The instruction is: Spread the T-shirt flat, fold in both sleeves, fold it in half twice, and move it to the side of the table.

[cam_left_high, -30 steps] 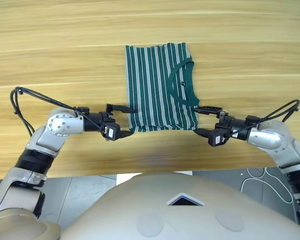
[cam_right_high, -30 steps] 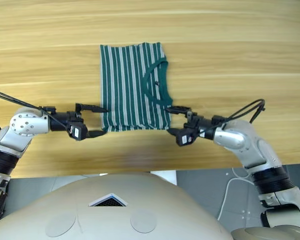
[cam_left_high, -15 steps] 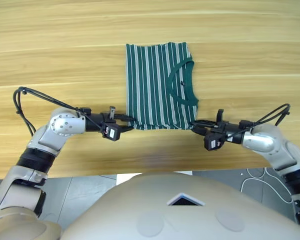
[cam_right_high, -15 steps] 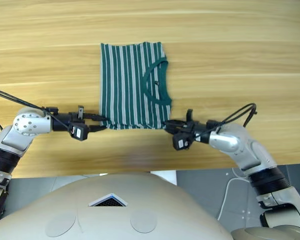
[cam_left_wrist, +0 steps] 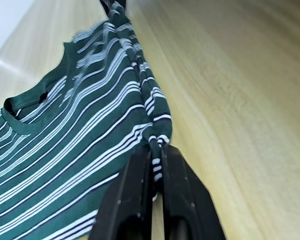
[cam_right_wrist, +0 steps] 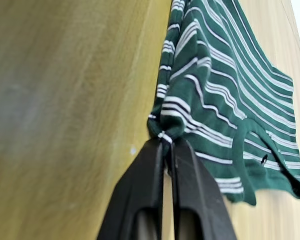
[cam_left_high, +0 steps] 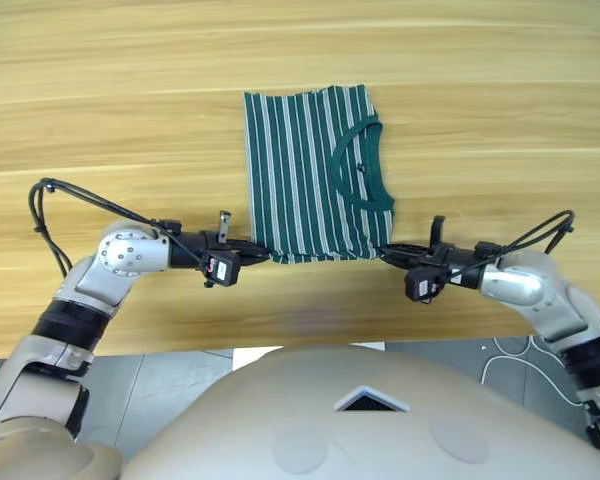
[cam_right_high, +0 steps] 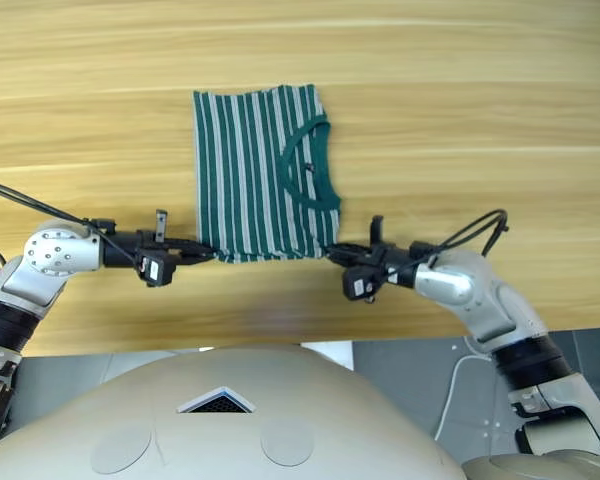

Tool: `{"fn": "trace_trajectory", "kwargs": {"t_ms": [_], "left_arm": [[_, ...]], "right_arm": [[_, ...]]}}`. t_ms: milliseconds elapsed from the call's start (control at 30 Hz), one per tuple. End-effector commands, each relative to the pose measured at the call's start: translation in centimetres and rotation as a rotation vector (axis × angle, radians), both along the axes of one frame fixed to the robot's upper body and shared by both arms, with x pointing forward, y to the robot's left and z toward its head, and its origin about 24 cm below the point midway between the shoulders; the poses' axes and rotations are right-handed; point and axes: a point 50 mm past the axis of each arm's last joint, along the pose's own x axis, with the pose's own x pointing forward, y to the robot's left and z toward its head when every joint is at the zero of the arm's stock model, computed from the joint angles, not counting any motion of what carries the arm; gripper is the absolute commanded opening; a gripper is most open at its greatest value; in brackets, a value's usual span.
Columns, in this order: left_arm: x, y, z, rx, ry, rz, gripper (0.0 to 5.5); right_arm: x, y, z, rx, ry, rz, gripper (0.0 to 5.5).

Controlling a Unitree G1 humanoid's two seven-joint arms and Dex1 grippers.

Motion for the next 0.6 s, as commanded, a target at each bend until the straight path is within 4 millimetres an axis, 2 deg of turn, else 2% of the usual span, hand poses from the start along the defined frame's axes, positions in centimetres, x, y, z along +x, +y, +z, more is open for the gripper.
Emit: {"fn": "trace_trajectory", "kwargs": {"t_ms": [33,133,400,500,600], "left_arm": [[-0.8,0.6,1.6,-0.050,0.003,-0.023,0.10],[-2.0,0.9,2.4,-0.098,0.039,-0.043,0.10],[-4.2,1.4,3.0,-0.180,0.133,-0.055,0.10],[-4.6,1.1,3.3,-0.255,0.153,-0.037,0.10],[-3.8,1.1,3.6,-0.322,0.158,0.009,0.10]], "right_arm": [[-0.9,-1.4,1.5,-0.010,0.022,0.000,0.03],[-2.0,-1.6,3.0,0.037,0.033,0.037,0.03],[-4.9,-1.6,5.9,0.154,0.054,0.153,0.03],[-4.9,-1.7,6.5,0.164,0.049,0.170,0.03],[-3.7,-1.8,6.7,0.157,0.013,0.134,0.03]]}}
